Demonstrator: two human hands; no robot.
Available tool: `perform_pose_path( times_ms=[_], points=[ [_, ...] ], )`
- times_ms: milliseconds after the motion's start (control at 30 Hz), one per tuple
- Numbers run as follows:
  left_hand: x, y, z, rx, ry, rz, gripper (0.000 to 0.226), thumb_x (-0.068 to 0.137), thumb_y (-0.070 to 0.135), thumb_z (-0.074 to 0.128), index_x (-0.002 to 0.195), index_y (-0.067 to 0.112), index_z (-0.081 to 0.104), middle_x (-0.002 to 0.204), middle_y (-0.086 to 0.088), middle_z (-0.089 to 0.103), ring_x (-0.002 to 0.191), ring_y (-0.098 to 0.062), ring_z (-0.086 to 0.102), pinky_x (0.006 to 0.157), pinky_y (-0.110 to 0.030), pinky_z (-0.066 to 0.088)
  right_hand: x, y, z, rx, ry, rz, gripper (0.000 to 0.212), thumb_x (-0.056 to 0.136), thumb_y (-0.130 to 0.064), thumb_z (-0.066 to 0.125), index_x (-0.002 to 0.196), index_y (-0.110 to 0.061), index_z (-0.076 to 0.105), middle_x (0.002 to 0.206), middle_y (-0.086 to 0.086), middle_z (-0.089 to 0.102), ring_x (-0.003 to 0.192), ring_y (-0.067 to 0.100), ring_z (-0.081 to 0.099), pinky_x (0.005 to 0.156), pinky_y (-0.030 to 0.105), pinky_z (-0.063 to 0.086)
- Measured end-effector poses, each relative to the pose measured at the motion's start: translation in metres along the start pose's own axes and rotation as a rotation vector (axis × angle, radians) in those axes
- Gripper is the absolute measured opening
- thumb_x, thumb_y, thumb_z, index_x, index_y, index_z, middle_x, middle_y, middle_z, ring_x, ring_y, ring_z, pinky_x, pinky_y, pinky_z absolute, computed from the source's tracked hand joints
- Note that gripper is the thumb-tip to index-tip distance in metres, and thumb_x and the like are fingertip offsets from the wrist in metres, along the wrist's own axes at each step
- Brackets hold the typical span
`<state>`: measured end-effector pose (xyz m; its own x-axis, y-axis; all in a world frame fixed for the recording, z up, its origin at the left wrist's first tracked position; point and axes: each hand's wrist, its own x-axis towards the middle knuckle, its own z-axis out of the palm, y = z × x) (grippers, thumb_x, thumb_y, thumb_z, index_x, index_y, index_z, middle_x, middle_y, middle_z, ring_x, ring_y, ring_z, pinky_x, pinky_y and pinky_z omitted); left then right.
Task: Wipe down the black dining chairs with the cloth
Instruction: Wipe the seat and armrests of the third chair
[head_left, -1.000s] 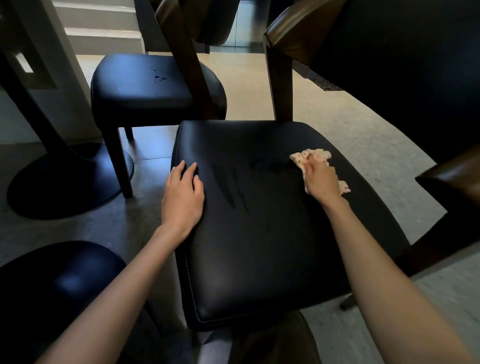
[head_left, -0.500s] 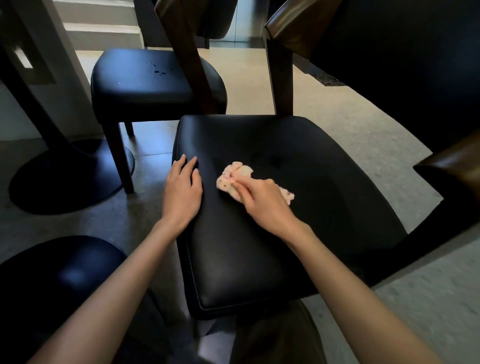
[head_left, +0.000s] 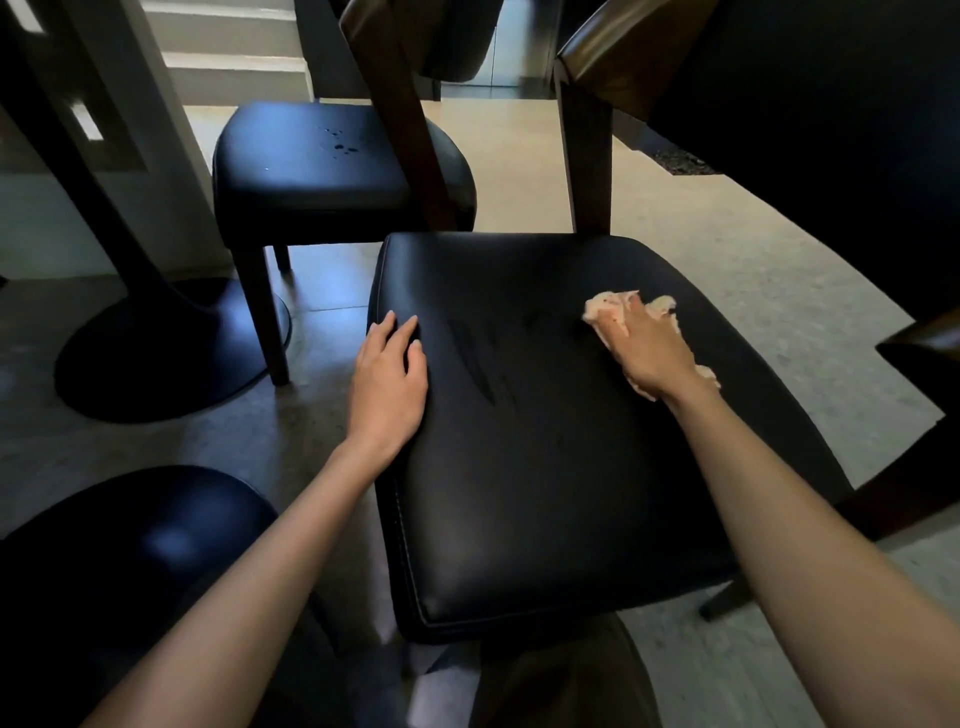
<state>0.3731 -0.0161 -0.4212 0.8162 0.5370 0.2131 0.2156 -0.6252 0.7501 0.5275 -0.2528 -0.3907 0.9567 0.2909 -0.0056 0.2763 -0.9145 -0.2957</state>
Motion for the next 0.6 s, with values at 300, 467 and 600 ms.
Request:
perform_pose_path(
  times_ms=[300,467,600],
  points=[
    [0.001,-0.001,0.000,-0.027,-0.006,-0.015,0.042,0.104,0.024,0.035,0.145,0.019,0.042,0.157,0.000,0.027,0.146,-0.016,0.018,0.119,-0.034,0.015,-0.058,-0.069,0.006,0.163,0.015,-0.230,0.038,0.107,-0.032,0.026,0.123,-0.014,0.055,0.120,0.017,0.058,0.107,0.037,0.057,0.076,0.037,0.033],
    [0.001,-0.004,-0.002,-0.058,-0.027,0.001,0.042,0.104,0.023,0.036,0.145,0.018,0.042,0.157,-0.001,0.026,0.147,-0.016,0.017,0.118,-0.032,0.013,-0.105,-0.093,0.005,0.156,-0.115,-0.495,0.035,0.106,-0.037,0.027,0.115,-0.029,0.059,0.118,0.004,0.061,0.104,0.031,0.059,0.079,0.035,0.035],
    [0.000,-0.006,-0.003,-0.070,-0.030,0.013,0.042,0.104,0.024,0.036,0.145,0.018,0.042,0.157,0.000,0.026,0.146,-0.015,0.016,0.118,-0.032,0.013,-0.084,-0.082,-0.006,0.207,-0.026,-0.566,0.024,0.102,-0.033,0.038,0.121,-0.035,0.051,0.120,0.003,0.060,0.102,0.025,0.060,0.085,0.041,0.047]
  ],
)
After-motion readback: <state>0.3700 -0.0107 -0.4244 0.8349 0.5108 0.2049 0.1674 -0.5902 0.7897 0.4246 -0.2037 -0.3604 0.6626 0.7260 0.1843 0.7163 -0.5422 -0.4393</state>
